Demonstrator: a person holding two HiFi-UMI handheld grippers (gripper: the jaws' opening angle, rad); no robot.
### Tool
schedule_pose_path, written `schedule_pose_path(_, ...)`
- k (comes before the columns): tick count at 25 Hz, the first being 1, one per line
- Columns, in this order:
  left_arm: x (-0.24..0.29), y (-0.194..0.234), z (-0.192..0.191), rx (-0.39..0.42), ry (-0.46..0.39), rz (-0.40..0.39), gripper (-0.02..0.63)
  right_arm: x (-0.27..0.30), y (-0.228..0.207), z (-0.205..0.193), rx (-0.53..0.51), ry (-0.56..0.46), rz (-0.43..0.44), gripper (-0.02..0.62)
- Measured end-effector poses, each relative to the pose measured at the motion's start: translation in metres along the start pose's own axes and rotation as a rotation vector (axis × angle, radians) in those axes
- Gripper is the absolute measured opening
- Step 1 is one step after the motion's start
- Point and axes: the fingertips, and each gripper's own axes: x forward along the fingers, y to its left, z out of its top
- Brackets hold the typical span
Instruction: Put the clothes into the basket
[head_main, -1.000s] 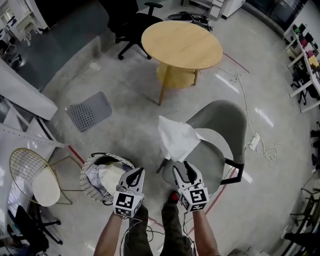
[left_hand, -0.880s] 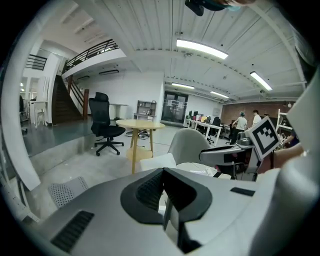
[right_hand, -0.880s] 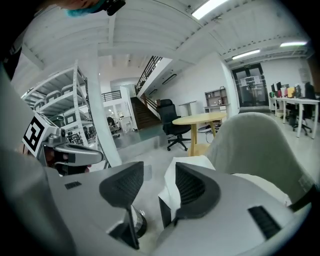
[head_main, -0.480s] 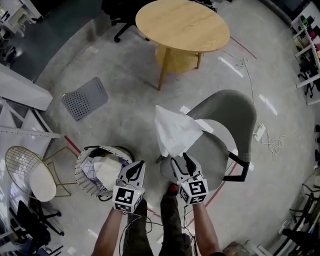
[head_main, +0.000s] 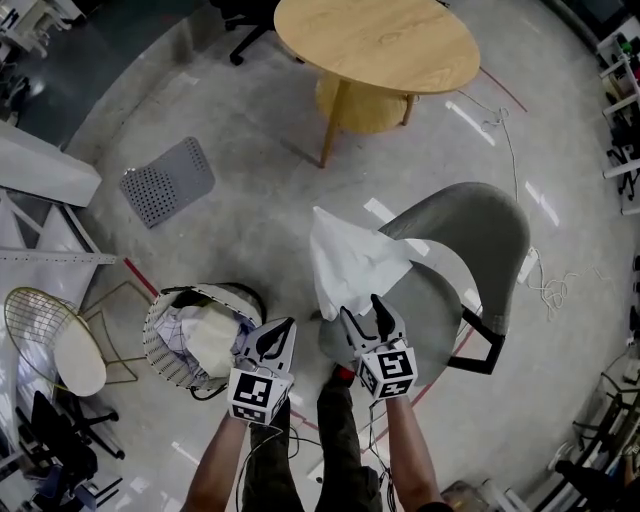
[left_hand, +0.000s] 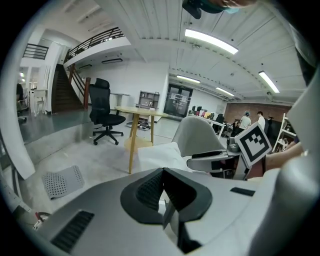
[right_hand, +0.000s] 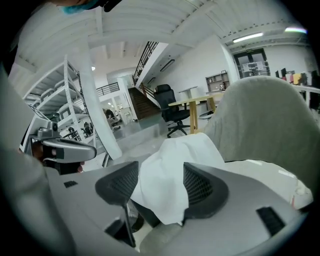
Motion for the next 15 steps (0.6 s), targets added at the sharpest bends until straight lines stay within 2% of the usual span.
schedule_pose_path(8,0.011,0.007,-0.014,-0.022,0.029,0.021,0.006,0.024,-0.007,-0.015,0.040,0.058,0.025,0.311)
schedule_pose_path(15,0.013,0.020,-0.019,-0.044,0.039,0.042,0.006,0.036,-0.005,-0.021,0.095,0.087,0.046,0.311)
